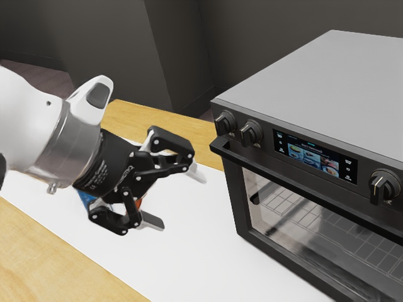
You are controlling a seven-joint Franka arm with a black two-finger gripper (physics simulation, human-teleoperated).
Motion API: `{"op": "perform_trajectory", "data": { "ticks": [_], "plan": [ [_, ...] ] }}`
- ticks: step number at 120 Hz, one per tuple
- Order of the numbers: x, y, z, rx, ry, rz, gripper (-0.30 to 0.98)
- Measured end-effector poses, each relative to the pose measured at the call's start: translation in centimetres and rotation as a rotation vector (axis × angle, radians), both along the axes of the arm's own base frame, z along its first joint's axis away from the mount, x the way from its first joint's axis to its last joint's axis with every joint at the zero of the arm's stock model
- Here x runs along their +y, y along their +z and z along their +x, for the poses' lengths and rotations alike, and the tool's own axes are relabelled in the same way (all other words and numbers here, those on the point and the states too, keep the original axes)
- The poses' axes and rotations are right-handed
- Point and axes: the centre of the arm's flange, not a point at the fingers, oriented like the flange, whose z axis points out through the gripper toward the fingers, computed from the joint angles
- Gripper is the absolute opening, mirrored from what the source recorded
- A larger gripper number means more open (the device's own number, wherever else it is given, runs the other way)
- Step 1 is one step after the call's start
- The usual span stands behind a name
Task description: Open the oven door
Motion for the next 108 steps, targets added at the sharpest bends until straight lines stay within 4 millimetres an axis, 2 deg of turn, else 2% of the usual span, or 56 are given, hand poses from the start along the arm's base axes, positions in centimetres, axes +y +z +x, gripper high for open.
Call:
{"op": "perform_trajectory", "data": {
  "ticks": [10, 42, 67, 85, 108],
  "plan": [
    [-0.7, -0.8, 0.9, 0.028, 0.037, -0.031, 0.68],
    [-3.4, -1.4, 1.1, 0.051, 0.134, -0.123, 0.68],
    [-4.7, -2.8, 3.5, 0.063, 0.228, -0.141, 0.68],
    [-5.7, -2.6, 5.1, 0.048, 0.273, -0.154, 0.68],
    [-5.8, -3.6, 6.7, 0.062, 0.333, -0.180, 0.68]
  ]
}}
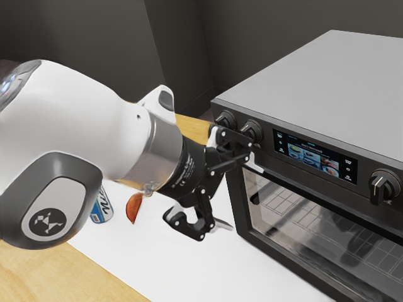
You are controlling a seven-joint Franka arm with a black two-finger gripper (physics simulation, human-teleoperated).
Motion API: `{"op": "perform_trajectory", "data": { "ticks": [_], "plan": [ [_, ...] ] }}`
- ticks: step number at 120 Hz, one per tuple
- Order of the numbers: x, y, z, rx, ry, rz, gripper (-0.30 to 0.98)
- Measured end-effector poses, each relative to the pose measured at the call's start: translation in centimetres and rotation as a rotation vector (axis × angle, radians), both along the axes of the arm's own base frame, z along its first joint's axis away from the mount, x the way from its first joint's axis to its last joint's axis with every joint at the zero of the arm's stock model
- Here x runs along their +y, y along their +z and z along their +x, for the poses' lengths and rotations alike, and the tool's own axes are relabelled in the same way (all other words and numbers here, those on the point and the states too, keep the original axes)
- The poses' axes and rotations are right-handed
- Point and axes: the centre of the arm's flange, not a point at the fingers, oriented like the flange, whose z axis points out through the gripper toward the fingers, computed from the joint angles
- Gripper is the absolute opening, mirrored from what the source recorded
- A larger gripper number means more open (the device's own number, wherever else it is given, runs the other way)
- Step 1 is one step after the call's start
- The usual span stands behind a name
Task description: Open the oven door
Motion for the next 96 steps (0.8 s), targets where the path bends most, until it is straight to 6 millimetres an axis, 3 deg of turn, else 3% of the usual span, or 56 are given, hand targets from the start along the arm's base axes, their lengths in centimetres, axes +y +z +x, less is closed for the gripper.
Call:
{"op": "perform_trajectory", "data": {
  "ticks": [40, 67, 96],
  "plan": [
    [-0.8, -0.9, 2.4, 0.027, 0.052, -0.038, 0.68],
    [-0.9, -0.1, 3.7, 0.004, 0.067, -0.020, 0.68],
    [-0.5, -2.2, 5.2, 0.044, 0.090, -0.016, 0.68]
  ]
}}
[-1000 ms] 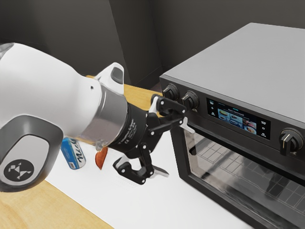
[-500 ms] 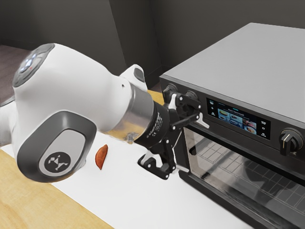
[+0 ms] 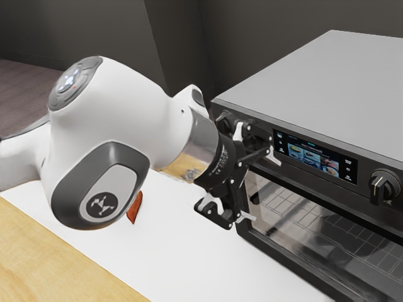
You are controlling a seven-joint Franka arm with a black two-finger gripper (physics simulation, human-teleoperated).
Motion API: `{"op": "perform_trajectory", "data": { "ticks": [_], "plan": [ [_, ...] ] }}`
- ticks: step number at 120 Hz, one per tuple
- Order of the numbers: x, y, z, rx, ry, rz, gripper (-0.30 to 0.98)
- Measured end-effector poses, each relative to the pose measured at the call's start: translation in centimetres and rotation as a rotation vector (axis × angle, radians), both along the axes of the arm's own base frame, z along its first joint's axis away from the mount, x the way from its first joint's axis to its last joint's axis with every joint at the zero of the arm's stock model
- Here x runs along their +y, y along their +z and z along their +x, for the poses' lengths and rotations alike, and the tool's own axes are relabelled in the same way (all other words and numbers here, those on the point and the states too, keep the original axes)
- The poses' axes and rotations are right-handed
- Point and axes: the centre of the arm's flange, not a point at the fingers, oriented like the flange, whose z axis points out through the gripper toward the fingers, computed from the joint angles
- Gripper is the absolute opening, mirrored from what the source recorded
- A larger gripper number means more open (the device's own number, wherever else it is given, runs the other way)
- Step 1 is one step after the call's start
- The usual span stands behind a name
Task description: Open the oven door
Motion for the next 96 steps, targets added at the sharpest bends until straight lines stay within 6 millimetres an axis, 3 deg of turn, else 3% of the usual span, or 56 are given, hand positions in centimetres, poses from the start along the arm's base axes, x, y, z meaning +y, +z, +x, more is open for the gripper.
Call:
{"op": "perform_trajectory", "data": {
  "ticks": [37, 56, 78, 96],
  "plan": [
    [1.4, -2.4, 0.1, 0.044, 0.035, 0.002, 0.68],
    [3.0, -3.2, -4.7, 0.010, 0.098, 0.034, 0.68],
    [0.1, -1.8, -12.6, -0.219, 0.321, 0.116, 0.68],
    [-1.9, -2.5, -14.3, -0.267, 0.337, 0.130, 0.68]
  ]
}}
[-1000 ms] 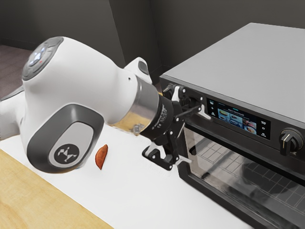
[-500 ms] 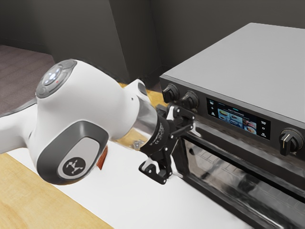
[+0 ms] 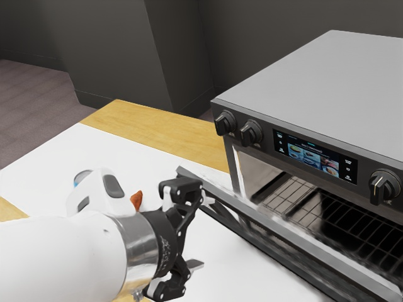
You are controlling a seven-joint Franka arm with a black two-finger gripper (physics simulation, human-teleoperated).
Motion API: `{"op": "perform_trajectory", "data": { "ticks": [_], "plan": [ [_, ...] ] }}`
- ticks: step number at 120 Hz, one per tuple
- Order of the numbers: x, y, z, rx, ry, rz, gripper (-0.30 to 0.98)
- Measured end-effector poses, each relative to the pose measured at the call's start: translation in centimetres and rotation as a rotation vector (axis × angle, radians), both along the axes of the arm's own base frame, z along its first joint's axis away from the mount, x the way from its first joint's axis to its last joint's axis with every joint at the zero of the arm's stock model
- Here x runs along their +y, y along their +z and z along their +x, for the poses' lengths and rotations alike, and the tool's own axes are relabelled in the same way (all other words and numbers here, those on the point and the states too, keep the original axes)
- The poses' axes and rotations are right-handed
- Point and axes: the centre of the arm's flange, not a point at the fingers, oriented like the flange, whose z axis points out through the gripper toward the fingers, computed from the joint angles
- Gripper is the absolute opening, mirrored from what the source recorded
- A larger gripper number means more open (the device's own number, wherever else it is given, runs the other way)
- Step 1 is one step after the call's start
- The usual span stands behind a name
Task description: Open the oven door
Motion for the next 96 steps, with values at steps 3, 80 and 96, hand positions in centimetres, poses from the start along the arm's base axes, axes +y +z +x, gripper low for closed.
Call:
{"op": "perform_trajectory", "data": {
  "ticks": [3, 80, 96],
  "plan": [
    [-0.3, 0.0, -0.3, -0.001, -0.010, 0.015, 0.68],
    [26.3, 12.8, 13.3, 0.669, -0.239, 0.135, 0.69],
    [27.3, 8.4, 13.6, 0.782, -0.283, 0.119, 0.69]
  ]
}}
